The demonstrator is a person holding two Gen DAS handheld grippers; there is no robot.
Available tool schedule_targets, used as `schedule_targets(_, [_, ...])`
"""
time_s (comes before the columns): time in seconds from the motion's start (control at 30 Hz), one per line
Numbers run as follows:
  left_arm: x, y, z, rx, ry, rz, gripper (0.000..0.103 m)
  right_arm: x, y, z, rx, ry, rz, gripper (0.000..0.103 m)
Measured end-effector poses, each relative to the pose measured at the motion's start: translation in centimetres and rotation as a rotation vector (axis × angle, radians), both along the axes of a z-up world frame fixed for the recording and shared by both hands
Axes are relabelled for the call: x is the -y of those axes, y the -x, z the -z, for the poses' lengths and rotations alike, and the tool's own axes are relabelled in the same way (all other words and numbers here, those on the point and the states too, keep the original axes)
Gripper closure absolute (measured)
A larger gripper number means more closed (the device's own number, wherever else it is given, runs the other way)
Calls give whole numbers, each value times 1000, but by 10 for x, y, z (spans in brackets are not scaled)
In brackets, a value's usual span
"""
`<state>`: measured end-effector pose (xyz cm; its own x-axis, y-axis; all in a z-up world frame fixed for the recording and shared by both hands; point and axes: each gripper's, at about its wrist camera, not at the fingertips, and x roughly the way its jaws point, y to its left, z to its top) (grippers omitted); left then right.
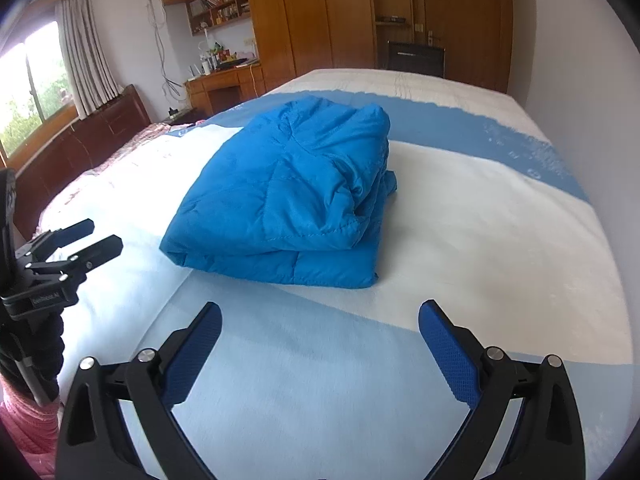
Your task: Fold large clothes
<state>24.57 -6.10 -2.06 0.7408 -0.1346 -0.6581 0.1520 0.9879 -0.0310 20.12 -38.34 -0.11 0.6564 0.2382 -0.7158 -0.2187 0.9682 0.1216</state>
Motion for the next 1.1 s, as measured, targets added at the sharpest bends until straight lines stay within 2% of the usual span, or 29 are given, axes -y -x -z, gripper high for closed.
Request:
schedule_targets(0.3, [-3, 35, -17, 39, -1, 1, 4, -1, 35, -18, 18, -41, -33, 4])
schedule_targets(0.63, [-2, 67, -25, 66, -15, -17, 4, -3, 64, -27, 59, -34, 14, 4])
schedule_targets(1.1, [5, 87, -25, 70, -17, -24, 4, -5, 80, -26, 68, -56, 20, 4])
